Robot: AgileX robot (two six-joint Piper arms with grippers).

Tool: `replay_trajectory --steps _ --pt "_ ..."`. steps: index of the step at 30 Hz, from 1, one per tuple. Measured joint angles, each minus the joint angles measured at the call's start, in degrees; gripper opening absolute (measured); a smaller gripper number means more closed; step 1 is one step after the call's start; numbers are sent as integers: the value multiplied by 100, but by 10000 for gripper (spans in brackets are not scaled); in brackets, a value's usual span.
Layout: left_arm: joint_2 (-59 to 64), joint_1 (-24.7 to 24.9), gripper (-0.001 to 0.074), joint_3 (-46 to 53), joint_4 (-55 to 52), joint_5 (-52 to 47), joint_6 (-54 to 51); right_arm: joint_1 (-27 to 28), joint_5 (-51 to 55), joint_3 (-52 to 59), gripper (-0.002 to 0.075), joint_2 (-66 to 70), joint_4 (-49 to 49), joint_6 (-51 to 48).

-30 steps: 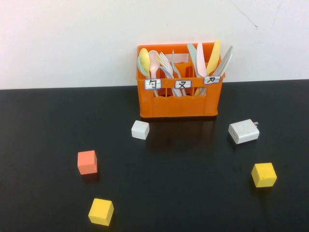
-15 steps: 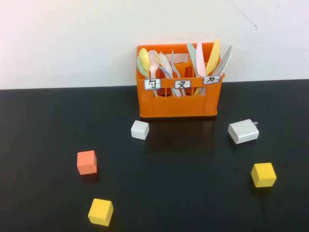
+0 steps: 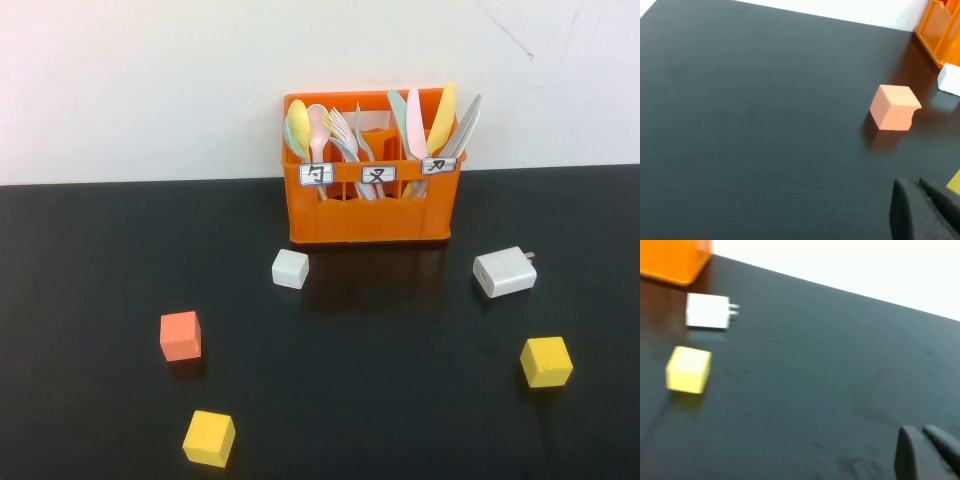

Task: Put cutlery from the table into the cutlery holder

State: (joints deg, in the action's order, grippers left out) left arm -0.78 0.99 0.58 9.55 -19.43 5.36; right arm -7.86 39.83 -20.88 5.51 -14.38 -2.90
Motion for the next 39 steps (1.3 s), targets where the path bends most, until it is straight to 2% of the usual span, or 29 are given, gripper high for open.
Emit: replay_trajectory --steps 7,13,19,31,39 --pt "0 0 -1 0 0 0 -2 689 -892 912 -2 0 14 0" --pt "0 0 -1 0 0 0 -2 1008 -1172 1394 -2 -145 61 10" --pt "0 0 -1 0 0 0 -2 1051 -1229 1562 -2 -595 128 22" --pt "0 0 -1 0 0 0 -2 1064 -1240 1562 -2 -618 396 -1" --pt "0 0 -1 0 0 0 -2 1078 -1740 1821 -2 -618 812 -751"
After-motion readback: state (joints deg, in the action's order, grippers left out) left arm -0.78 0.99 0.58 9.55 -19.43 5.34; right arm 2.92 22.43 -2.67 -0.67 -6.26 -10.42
